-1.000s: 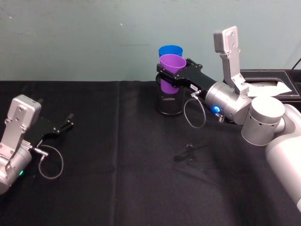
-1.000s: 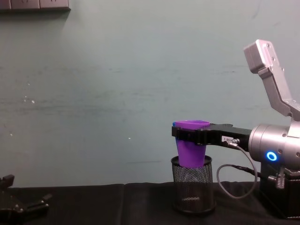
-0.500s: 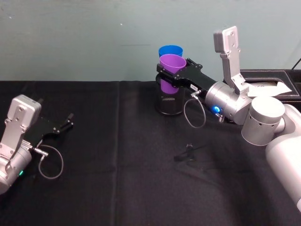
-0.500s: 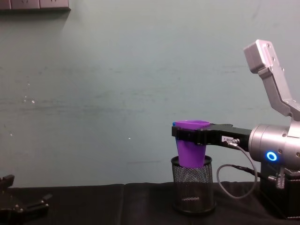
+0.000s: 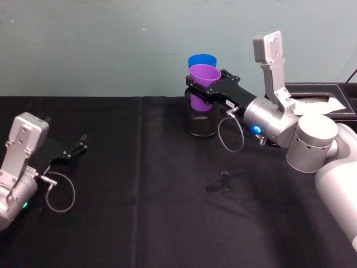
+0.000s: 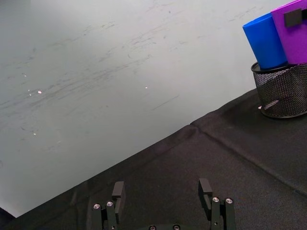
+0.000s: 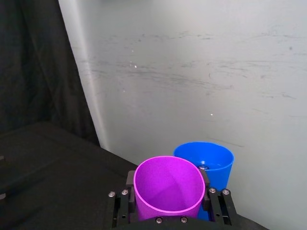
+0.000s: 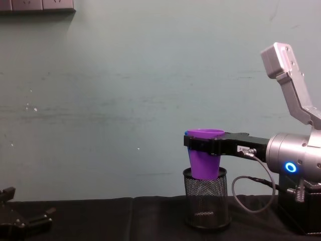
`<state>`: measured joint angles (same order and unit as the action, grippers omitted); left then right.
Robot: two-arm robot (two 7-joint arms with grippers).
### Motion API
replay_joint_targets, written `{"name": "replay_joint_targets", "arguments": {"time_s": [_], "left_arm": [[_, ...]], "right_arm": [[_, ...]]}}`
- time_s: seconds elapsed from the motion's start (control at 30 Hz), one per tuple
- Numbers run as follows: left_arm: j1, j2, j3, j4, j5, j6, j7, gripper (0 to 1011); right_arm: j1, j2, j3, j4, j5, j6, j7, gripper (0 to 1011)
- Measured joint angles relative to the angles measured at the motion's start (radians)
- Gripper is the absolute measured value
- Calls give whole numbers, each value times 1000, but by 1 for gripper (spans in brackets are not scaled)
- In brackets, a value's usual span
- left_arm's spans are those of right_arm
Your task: Pick up one cup with a gripper and tap it against the other cup.
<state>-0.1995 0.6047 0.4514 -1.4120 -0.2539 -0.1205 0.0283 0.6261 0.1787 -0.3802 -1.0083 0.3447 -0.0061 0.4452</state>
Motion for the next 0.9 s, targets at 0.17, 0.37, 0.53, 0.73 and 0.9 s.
{"name": "replay_joint_targets", "arguments": {"time_s": [0.17,0.37,0.53,0.73,0.9], "left_arm": [[0,0,0,0,0,0,0,1000],[0,0,0,0,0,0,0,1000],[0,0,0,0,0,0,0,1000],[0,0,0,0,0,0,0,1000],[0,0,0,0,0,0,0,1000]], "right_arm": [[0,0,0,0,0,0,0,747],[0,0,0,0,0,0,0,747],[0,0,0,0,0,0,0,747],[0,0,0,0,0,0,0,747],[0,0,0,0,0,0,0,747]]}}
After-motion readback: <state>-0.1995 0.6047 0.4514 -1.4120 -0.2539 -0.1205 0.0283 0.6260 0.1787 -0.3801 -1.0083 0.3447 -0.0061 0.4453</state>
